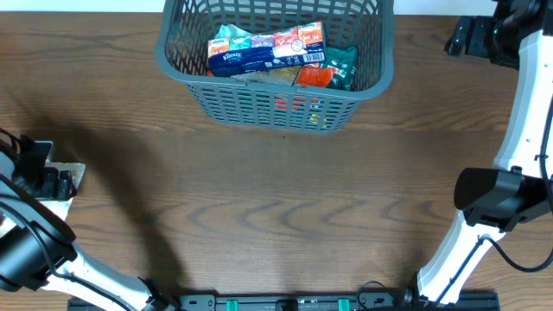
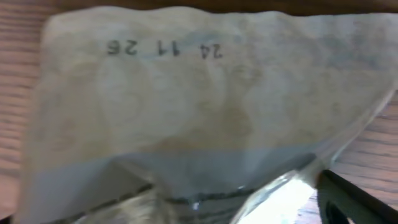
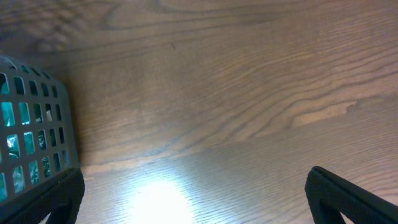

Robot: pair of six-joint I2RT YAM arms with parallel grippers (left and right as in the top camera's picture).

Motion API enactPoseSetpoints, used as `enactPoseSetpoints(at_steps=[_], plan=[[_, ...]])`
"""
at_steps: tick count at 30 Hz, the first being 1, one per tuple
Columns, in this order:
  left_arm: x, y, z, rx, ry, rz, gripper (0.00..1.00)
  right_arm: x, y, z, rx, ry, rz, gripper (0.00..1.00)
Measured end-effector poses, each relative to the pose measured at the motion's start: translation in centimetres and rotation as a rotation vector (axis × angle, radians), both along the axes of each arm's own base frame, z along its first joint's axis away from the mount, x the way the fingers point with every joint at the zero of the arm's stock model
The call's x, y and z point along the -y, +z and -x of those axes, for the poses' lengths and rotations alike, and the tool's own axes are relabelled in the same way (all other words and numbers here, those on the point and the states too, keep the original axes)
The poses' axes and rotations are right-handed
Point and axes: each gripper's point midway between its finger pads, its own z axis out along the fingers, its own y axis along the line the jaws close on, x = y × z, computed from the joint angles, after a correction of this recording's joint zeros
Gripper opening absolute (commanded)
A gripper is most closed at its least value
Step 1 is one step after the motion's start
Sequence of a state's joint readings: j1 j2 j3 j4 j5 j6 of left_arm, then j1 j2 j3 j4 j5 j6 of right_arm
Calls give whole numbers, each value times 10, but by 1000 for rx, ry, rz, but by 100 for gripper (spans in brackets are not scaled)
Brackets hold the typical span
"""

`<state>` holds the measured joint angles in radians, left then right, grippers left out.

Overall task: Pack container
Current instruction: 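Move the left gripper to the clear beige food bag and grasp it, then carry the food bag with the left gripper and release it into the basket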

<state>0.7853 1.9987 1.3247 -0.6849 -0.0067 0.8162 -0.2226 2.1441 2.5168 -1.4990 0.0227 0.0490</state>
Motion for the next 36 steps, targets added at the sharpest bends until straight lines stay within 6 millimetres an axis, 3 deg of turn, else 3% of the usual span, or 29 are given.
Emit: enactPoseSetpoints(at_steps=[9,14,17,23,27,31,36], plan=[[12,-4,7,-19,66,60,6,0,0,0,-2,0,-1,99],[15,-2,5,-14,143,62,6,-1,-2,4,-16,0,-4,99],[26,-2,-6,13,180,96,6,-1,-2,4,-16,1,-4,99],[79,16,-57,100,242,191,6,-1,-2,4,-20,1,-5,99],[116,77,-104,234,234,196,5,-2,-3,7,-33,1,-8,99],[159,183,-151,477,126,173,6,-2,-4,8,-36,1,-8,99],[234,300,-175,734,-152,145,6,-3,-5,11,-47,1,-12,99]])
